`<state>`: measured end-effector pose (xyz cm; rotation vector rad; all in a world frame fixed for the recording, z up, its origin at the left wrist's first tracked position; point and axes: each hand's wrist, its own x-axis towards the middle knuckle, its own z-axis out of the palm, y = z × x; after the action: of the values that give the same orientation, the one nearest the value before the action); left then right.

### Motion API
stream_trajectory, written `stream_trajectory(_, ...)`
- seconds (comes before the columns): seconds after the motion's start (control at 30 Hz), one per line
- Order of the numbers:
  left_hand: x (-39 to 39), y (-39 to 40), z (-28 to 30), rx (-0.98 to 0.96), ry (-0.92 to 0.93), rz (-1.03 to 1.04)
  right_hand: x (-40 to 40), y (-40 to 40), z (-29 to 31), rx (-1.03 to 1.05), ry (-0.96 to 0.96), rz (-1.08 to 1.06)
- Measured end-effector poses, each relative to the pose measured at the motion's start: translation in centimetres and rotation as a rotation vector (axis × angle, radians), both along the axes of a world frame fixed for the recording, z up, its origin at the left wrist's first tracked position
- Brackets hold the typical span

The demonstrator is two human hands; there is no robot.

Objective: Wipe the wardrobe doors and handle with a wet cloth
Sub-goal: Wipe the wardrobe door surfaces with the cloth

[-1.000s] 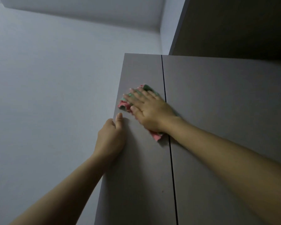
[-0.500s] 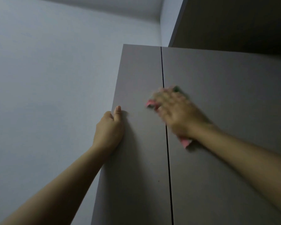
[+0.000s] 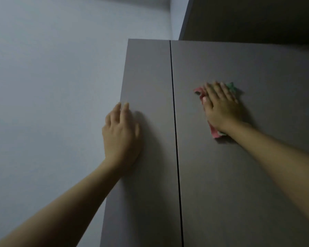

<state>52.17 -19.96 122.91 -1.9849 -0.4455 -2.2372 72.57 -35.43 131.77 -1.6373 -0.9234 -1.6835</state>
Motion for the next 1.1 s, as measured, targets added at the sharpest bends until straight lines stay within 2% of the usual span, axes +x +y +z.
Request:
stream_trajectory(0.07, 0.5, -0.9, -0.4, 0.047, 0.071, 0.075, -0.4, 0.6, 1.5, 0.133, 0.188, 0.039)
stream_trajectory(0.13, 2.0, -2.6, -0.3, 0.087, 0.125, 0.105, -1.8, 1.4, 0.8, 0.114, 0.165, 0.047)
stream_trajectory(0.23, 4.8, -5.5, 0.7, 0.089, 0.116, 0.089, -0.7, 0.5, -2.9, -0.205, -0.246, 0.051)
stream_trajectory(0.3, 6.9, -7.2, 1.1, 0.078, 0.093, 0.085, 2.8, -2.6, -3.9, -0.327, -0.394, 0.018)
stream_trajectory(0.37, 8.4, -8.5, 1.0, 0.073, 0.106, 0.062, 7.0, -5.8, -1.7, -0.177, -0.304, -0.008)
stream_trajectory(0.47, 10.7, -10.9, 0.7, 0.054, 0.121, 0.063, 9.8, -8.3, 1.4, 0.077, 0.076, -0.001)
stream_trajectory(0.53, 11.9, -12.2, 0.9, 0.039, 0.109, 0.082, 8.0, -6.8, 0.6, 0.117, 0.106, 0.036)
stream_trajectory(0.63, 13.5, -13.9, 1.6, 0.029, 0.061, 0.092, 7.4, -4.9, -4.2, -0.181, -0.365, 0.088)
stream_trajectory(0.7, 14.7, -15.1, 1.7, 0.018, 0.054, 0.099, 9.9, -7.3, -5.2, -0.340, -0.512, 0.059)
stream_trajectory(0.77, 15.7, -16.2, 1.4, 0.028, 0.081, 0.117, 13.5, -10.8, -2.6, -0.230, -0.431, 0.041)
stream_trajectory(0.87, 16.7, -17.0, 0.7, 0.041, 0.148, 0.144, 16.6, -14.2, 1.6, 0.039, 0.015, 0.016)
stream_trajectory(0.9, 17.2, -17.3, 0.7, 0.037, 0.162, 0.147, 16.2, -13.9, 1.8, 0.105, 0.081, 0.035)
stream_trajectory(0.93, 17.4, -17.3, 0.7, 0.033, 0.166, 0.155, 15.3, -12.8, 1.1, 0.122, 0.054, 0.029)
stream_trajectory(0.97, 17.9, -17.7, 0.8, 0.033, 0.165, 0.166, 14.6, -11.7, -0.3, 0.109, -0.066, 0.046)
stream_trajectory(1.03, 18.8, -18.4, 0.8, 0.045, 0.166, 0.183, 14.4, -10.9, -4.4, -0.081, -0.384, 0.081)
stream_trajectory(1.1, 19.6, -19.0, 0.7, 0.068, 0.181, 0.190, 16.4, -13.0, -6.7, -0.324, -0.524, 0.024)
